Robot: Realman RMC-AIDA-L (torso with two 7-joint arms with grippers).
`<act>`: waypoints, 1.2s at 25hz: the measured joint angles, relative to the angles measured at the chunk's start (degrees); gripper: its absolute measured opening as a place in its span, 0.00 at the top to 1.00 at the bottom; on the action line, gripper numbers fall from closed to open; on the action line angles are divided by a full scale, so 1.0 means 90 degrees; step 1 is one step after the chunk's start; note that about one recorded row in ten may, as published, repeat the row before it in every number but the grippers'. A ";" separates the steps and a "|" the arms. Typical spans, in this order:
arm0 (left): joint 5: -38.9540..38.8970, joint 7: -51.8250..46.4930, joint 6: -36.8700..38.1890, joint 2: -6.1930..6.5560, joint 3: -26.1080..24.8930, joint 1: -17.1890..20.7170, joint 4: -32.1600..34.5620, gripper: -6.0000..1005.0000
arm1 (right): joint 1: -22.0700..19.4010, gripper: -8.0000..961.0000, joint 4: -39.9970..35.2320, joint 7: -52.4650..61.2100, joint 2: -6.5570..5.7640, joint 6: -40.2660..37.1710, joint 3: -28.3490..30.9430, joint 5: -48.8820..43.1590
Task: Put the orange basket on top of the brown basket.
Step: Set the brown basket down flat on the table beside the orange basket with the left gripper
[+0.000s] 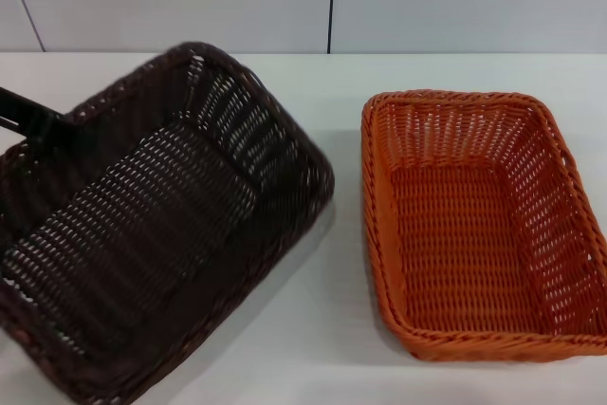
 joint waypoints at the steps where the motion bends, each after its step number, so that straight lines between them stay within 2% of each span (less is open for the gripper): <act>1: 0.0000 0.0000 0.0000 0.0000 0.0000 0.0000 0.0000 0.79 | -0.0005 0.41 0.0015 0.0000 -0.0012 -0.0007 0.0001 0.0020; 2: -0.0009 0.0378 -0.0340 0.0108 0.0310 -0.0241 0.0159 0.79 | -0.0015 0.41 0.0023 0.0000 -0.0022 -0.0021 0.0005 0.0029; 8: 0.0060 0.0617 -0.0560 0.0118 0.1085 -0.0673 0.0843 0.80 | -0.0042 0.41 0.0023 0.0000 -0.0031 -0.0030 0.0028 0.0032; 10: 0.0065 0.0662 -0.0428 0.0036 0.1273 -0.0839 0.1116 0.80 | -0.0052 0.41 0.0023 0.0000 -0.0032 -0.0032 0.0031 0.0033; 18: 0.0070 0.0971 0.0236 -0.0546 0.1375 -0.1442 0.1818 0.80 | -0.0103 0.42 0.0043 0.0000 -0.0035 -0.0041 0.0040 0.0034; 19: 0.0070 0.0971 0.0236 -0.0546 0.1375 -0.1442 0.1818 0.80 | -0.0105 0.42 0.0043 0.0000 -0.0035 -0.0045 0.0041 0.0034; 22: 0.0052 0.1026 0.0482 -0.0801 0.1373 -0.1635 0.1943 0.80 | -0.0114 0.42 0.0063 0.0000 -0.0035 -0.0080 0.0040 0.0034; 26: 0.0019 0.1009 0.0510 -0.0878 0.1410 -0.1672 0.2000 0.80 | -0.0131 0.42 0.0104 0.0000 -0.0035 -0.0124 0.0036 0.0034; 30: 0.0003 0.0985 0.0511 -0.0884 0.1413 -0.1663 0.2062 0.80 | -0.0174 0.42 0.0102 0.0000 -0.0035 -0.0124 0.0037 0.0034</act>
